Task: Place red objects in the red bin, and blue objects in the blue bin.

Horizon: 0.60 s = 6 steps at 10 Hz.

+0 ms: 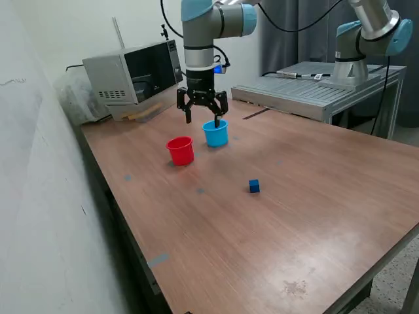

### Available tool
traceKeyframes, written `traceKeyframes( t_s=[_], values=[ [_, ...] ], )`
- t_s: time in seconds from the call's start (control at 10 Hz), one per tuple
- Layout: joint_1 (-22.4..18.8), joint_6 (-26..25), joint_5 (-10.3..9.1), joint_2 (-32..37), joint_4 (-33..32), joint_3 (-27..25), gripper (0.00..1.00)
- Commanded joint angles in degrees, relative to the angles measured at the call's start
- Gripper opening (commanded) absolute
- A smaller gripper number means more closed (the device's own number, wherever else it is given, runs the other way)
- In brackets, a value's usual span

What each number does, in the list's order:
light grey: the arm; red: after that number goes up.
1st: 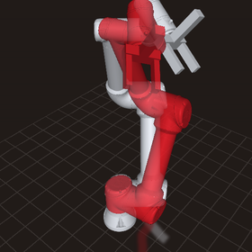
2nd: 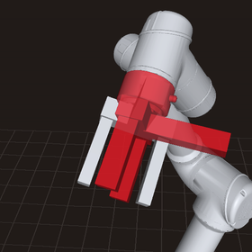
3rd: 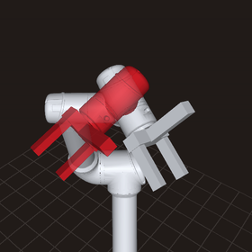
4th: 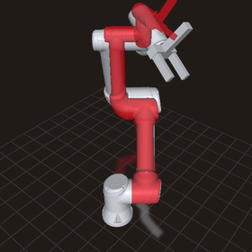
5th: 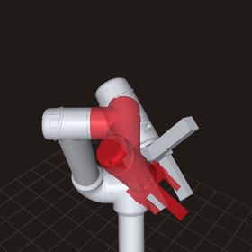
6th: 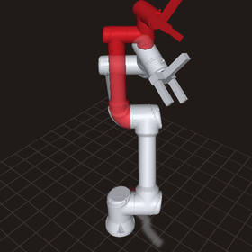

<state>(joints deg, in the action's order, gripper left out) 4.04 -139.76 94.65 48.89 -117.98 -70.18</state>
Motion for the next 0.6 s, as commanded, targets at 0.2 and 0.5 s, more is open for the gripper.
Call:
traceKeyframes(
  t_s=[0.2, 0.5],
  values=[
    [-8.24, 19.78, -3.32, 7.45, -0.06, -11.11, 1.00],
    [-14.32, 19.79, -8.48, 7.10, -3.12, -13.32, 1.00]
  ],
)
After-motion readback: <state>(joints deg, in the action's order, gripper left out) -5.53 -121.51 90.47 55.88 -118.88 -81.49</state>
